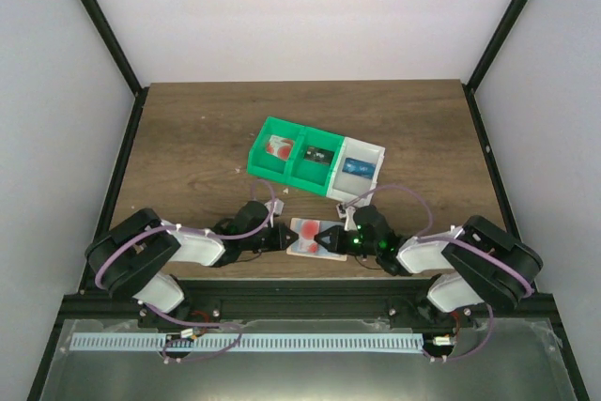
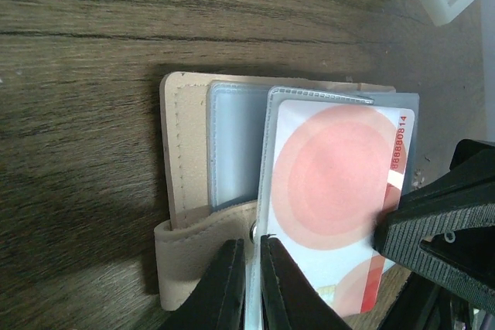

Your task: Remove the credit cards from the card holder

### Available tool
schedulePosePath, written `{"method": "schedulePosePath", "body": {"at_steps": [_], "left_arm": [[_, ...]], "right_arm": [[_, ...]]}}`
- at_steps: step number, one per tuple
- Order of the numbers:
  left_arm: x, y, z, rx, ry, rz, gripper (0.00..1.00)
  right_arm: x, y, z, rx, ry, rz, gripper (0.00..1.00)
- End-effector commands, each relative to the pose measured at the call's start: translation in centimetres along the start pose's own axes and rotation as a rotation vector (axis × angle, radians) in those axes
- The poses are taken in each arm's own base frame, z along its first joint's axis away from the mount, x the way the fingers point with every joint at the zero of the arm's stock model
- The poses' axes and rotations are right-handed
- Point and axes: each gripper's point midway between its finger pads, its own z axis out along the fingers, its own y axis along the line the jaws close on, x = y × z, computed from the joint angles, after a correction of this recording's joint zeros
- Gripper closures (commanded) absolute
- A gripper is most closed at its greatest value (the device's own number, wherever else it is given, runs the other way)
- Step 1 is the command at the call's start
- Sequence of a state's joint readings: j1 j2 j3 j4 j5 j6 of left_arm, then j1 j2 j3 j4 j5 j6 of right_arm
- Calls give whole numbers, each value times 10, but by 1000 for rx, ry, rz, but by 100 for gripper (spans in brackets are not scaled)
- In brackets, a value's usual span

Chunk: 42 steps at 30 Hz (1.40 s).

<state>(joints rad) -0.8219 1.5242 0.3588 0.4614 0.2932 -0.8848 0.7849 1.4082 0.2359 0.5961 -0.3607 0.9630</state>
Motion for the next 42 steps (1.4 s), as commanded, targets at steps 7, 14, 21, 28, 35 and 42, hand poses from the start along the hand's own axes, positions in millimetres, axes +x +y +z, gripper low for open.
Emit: {"method": "schedulePosePath", "body": {"at_steps": [7,14,21,28,35,42], "left_arm": [[24,43,2,-147,57,-49,90],[25,43,4,-149,63,-51,90],[27,48,4,-166,68,-56,90],[27,48,6,-171,75,-46,90],[25,51,7,-190,71,-58,90],[21,40,5,-161,62,-72,85]], "right_arm": [[5,-7,-8,-17,8,38,92],[7,-8,-6,-18,19,40,99],[2,-4,-16,-11,-14,33,99],[6,-17,-26,29,-31,25,100],[1,-15,-24,31,-38,33,99],[-14,-7,-55,77,-150,-21,100]]}}
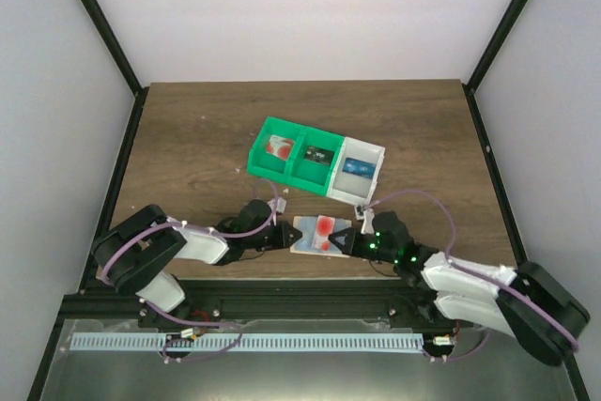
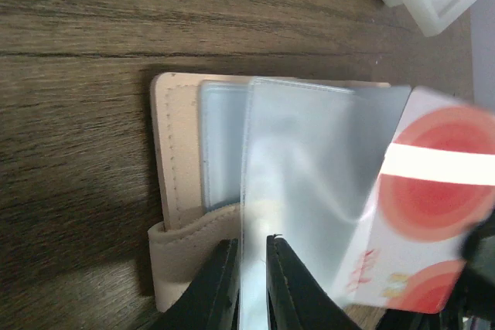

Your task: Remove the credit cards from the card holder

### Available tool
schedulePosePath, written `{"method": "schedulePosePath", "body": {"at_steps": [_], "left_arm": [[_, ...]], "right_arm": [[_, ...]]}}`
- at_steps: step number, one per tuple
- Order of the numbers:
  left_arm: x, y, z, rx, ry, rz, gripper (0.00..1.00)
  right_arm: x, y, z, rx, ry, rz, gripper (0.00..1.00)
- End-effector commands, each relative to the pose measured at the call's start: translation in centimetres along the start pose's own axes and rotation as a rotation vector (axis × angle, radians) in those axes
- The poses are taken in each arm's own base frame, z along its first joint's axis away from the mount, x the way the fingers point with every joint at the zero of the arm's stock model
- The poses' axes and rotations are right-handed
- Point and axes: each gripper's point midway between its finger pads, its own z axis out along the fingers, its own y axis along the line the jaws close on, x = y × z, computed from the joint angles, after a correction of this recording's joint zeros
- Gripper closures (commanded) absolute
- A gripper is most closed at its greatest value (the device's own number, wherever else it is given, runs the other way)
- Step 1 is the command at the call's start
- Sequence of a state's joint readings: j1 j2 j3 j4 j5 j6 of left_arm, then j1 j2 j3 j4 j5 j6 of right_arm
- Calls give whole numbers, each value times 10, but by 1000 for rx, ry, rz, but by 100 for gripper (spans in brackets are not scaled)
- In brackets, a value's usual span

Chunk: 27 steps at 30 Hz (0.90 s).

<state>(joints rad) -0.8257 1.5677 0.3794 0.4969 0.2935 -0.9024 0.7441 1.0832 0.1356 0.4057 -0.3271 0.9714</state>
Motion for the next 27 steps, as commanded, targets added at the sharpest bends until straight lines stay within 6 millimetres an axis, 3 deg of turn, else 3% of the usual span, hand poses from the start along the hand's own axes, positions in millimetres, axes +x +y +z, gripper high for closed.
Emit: {"method": "schedulePosePath", "body": {"at_steps": [1,4,8,13,18,22,27], "left_arm": [[21,38,-3,-159,59,-61,81],[5,9,-10,-79,21,-53,74],[-25,-46,-32,73,-71,-1,54],[-41,-95,-66,261,-156,9,45],[-35,-125,-91,467,-167,-1,41],[-34,-134,-102,512,-184,0,39],[-33,-143,-114,601,-201,-30,38]], "right_arm": [[-18,-2,-19,80,-94,-55,99],[-20,3,-29,71,-119,-73,100],[-19,21,-35,-12,-114,-69,99],[-29,51,-43,-135,-155,-53,100],[-33,90,-55,-386,-181,19,100],[-48,119,-68,-472,-223,9,99],[-55,138,-75,-536,-227,16,100]]}}
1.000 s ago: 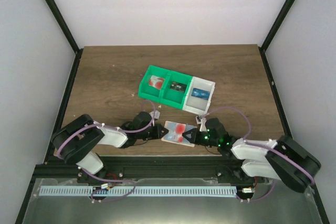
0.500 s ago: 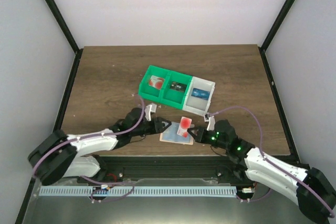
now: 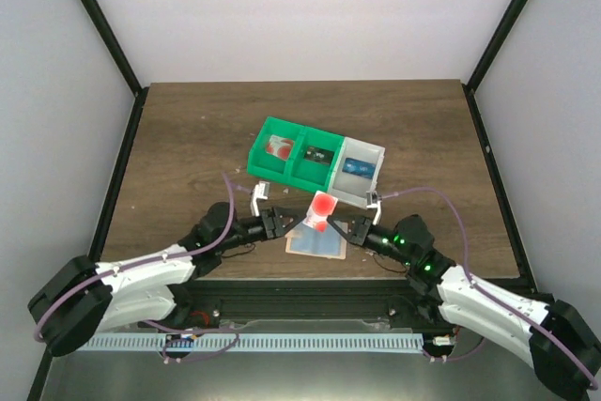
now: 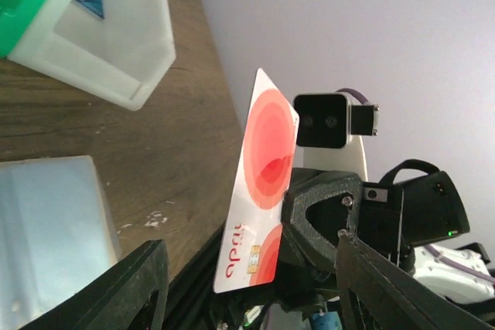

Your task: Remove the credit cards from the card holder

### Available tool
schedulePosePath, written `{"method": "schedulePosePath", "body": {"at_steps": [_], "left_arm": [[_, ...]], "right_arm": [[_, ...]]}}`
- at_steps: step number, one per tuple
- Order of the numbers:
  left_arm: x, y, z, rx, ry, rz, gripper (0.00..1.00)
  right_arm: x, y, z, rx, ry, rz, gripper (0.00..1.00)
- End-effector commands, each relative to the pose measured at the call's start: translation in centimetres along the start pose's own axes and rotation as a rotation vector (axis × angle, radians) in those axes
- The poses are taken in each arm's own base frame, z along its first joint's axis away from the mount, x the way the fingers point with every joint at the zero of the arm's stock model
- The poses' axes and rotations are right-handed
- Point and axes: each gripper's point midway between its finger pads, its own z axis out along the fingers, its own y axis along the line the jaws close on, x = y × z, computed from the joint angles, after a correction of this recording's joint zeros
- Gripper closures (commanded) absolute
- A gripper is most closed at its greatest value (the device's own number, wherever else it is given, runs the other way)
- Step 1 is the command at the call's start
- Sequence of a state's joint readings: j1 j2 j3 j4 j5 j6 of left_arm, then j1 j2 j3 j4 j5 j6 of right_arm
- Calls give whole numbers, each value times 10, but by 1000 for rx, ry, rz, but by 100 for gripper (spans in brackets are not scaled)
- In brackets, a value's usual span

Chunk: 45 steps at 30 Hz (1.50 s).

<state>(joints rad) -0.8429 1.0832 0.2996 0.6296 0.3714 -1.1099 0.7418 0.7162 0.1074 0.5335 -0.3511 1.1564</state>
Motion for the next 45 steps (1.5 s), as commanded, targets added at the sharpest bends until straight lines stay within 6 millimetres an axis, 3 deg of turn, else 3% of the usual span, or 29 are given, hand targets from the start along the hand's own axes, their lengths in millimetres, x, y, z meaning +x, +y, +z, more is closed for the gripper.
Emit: {"method": "schedulePosePath", "body": {"at_steps": [1,7,9,11,12,15,19,24,27,31,36,41,45], "left_arm": [[-3,-26,-5,124,-24,-15,38],[4,-31,8,134,31,-7,47],[7,-30,11,135,43,-9,66],[9,-28,8,152,34,-23,98],[8,-31,6,169,21,-23,100],[8,-34,-3,204,19,11,100],[26,-44,-14,250,127,166,100],[46,-43,-22,207,260,336,100],[59,-53,-32,269,331,392,100],[72,-59,-42,329,390,410,100],[77,-52,-45,315,409,417,100],[79,-55,-47,336,419,417,100],[80,-56,-47,344,426,420,100]], "right_arm": [[-16,49,3,-153,-20,-3,100],[-13,47,7,-163,-1,18,100],[-11,47,7,-164,10,17,99],[-8,48,7,-168,26,-4,100],[-7,49,7,-170,34,-29,99],[-2,47,7,-117,80,-141,82],[3,62,-6,-111,120,-266,55],[10,65,-16,-58,187,-341,42],[11,65,-16,-18,233,-382,35],[9,88,-13,-63,272,-470,30],[4,95,-3,-33,335,-528,27],[22,102,-2,-110,462,-545,55],[40,103,-4,-191,574,-515,57]]}}
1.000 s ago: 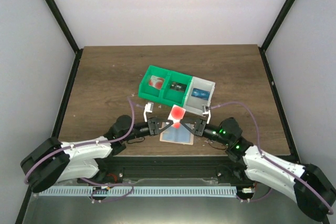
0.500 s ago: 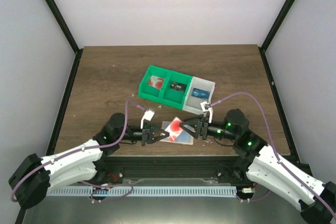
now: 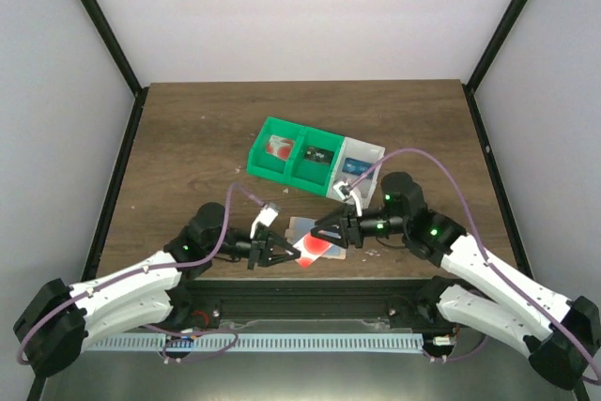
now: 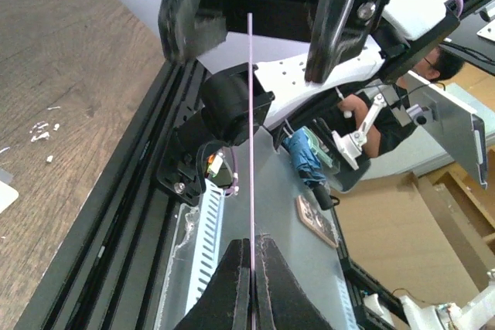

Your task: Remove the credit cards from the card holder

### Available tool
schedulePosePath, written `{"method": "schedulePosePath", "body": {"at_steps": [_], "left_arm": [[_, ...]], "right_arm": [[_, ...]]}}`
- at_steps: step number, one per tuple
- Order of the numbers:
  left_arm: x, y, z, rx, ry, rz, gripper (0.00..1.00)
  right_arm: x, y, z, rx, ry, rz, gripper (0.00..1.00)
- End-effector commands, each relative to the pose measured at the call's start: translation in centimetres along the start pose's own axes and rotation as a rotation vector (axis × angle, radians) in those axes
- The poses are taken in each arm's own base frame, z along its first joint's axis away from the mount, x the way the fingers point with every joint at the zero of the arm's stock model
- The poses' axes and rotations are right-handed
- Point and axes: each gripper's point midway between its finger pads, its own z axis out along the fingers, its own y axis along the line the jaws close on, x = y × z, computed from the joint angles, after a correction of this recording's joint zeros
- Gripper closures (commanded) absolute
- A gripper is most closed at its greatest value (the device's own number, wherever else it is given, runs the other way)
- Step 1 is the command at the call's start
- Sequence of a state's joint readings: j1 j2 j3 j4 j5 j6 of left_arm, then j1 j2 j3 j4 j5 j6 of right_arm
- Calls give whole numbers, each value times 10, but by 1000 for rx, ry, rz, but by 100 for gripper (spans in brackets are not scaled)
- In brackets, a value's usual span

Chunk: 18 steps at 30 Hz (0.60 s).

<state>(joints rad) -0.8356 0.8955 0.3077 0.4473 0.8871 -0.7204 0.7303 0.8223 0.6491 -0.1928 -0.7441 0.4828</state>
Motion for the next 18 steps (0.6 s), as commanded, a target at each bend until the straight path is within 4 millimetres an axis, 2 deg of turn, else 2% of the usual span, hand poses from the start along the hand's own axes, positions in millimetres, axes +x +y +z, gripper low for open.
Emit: {"method": "schedulePosePath", "body": {"at_steps": [1,3,6,7,8,9,11,15,18], "left_arm": [[4,-4,0,29,18,34,100],[5,-3,0,32,23,31,100],[4,2,0,5,13,15,100],[1,8,-1,-27,-3,1,94],[-3,14,-3,-63,-23,-14,81],[-8,22,-6,-106,-52,-41,59],[-25,35,-18,-184,-147,-129,47],[-63,28,-49,-124,-428,-259,43],[-72,29,-67,-89,-592,-327,41]], "right_arm": [[12,23,1,-150,99,-32,60],[13,25,1,-164,97,-31,71],[8,25,0,-160,70,-31,98],[6,25,0,-159,57,-24,99],[5,24,1,-158,44,-13,99],[4,21,2,-151,30,13,99],[1,16,3,-138,-16,56,99],[-17,2,2,-105,-168,188,99],[-35,-11,-5,-98,-330,307,100]]}}
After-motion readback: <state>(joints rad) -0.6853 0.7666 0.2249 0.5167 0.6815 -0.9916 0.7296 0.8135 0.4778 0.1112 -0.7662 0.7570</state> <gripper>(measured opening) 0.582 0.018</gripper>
